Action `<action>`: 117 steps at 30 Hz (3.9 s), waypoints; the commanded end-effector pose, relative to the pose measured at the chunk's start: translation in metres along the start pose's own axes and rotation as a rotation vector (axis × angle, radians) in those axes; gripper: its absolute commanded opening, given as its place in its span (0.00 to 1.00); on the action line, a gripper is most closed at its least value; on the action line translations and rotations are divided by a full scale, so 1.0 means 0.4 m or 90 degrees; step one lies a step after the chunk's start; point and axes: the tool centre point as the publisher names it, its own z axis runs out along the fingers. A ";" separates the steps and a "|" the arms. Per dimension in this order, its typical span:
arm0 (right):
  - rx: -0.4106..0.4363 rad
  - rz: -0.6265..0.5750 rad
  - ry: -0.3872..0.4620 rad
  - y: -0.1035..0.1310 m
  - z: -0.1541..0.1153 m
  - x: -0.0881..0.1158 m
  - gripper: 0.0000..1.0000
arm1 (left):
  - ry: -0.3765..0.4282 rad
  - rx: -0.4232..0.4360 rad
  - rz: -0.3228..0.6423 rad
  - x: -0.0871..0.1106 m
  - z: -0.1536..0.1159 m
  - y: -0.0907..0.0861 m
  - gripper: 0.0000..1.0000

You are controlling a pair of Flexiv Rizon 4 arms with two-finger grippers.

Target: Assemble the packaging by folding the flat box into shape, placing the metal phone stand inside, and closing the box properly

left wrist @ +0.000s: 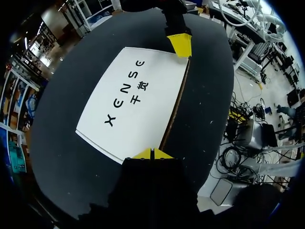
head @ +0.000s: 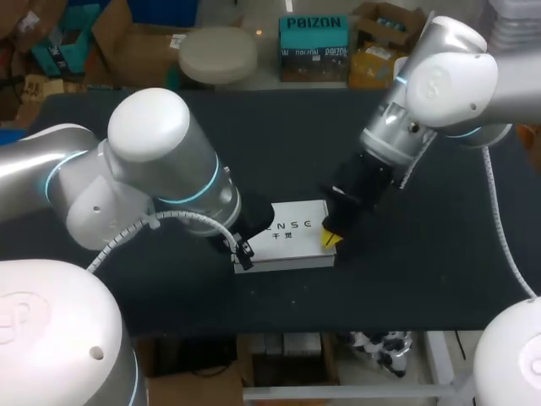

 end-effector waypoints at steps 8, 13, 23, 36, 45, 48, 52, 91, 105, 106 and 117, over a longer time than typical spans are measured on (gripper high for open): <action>0.027 0.014 0.008 0.036 0.037 -0.023 0.00 | 0.008 0.013 -0.002 -0.009 0.014 0.006 0.00; 0.003 -0.004 0.017 0.013 -0.004 -0.006 0.00 | 0.000 0.019 -0.001 0.002 -0.032 -0.011 0.00; -0.080 -0.084 0.046 0.002 -0.142 0.020 0.47 | 0.009 -0.022 -0.069 0.048 -0.115 -0.069 1.00; -0.213 -0.293 0.075 0.018 -0.231 -0.026 1.00 | 0.075 -0.135 -0.292 0.106 -0.105 -0.071 1.00; -0.213 -0.293 0.075 0.018 -0.231 -0.026 1.00 | 0.061 -0.142 -0.310 0.115 -0.096 -0.080 1.00; -0.283 -0.352 0.080 0.034 -0.244 -0.103 1.00 | 0.076 -0.143 -0.362 0.161 -0.078 -0.090 1.00; -0.353 -0.401 0.052 0.042 -0.288 -0.154 1.00 | 0.067 -0.146 -0.432 0.200 -0.063 -0.097 1.00; -0.612 -0.899 -0.180 0.180 -0.435 -0.290 1.00 | -0.063 -0.136 -0.636 0.219 0.077 -0.131 1.00; -0.686 -0.901 -0.145 0.263 -0.443 -0.302 1.00 | -0.105 -0.142 -0.687 0.149 0.118 -0.168 1.00; -0.689 -0.903 -0.148 0.265 -0.442 -0.300 1.00 | -0.103 -0.141 -0.686 0.143 0.120 -0.170 1.00; -0.720 -0.884 -0.142 0.283 -0.444 -0.292 1.00 | -0.104 -0.137 -0.709 0.066 0.142 -0.171 1.00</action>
